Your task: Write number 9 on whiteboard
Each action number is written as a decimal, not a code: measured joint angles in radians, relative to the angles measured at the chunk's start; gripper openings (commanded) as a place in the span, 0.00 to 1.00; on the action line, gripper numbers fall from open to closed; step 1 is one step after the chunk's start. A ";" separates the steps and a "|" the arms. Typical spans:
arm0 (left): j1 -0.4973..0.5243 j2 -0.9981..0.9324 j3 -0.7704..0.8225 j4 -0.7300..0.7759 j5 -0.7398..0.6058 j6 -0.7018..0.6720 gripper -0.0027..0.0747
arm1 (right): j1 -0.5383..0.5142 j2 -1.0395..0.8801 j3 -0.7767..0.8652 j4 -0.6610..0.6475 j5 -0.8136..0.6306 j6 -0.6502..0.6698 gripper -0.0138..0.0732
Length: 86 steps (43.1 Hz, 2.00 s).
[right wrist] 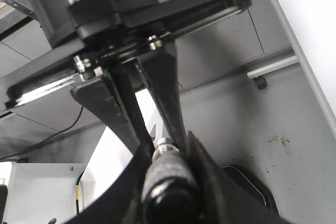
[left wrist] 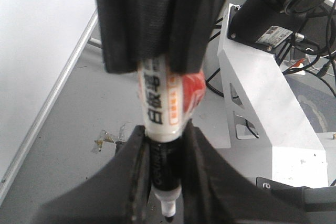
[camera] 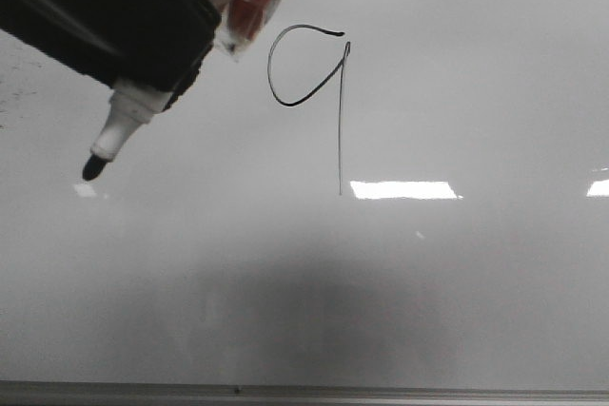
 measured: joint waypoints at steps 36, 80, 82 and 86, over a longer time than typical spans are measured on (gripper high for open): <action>0.393 0.041 0.000 0.625 -0.426 -0.736 0.01 | -0.036 -0.356 0.060 -0.005 -0.295 0.000 0.29; 0.462 0.328 -0.004 0.567 -0.708 -0.749 0.37 | -0.036 -0.452 0.179 -0.016 -0.321 0.000 0.04; 0.462 0.328 -0.004 0.567 -0.713 -0.749 0.41 | -0.036 -0.452 0.179 -0.016 -0.320 0.000 0.04; 0.462 0.328 -0.004 0.567 -0.721 -0.749 0.47 | -0.036 -0.452 0.179 -0.016 -0.313 0.000 0.04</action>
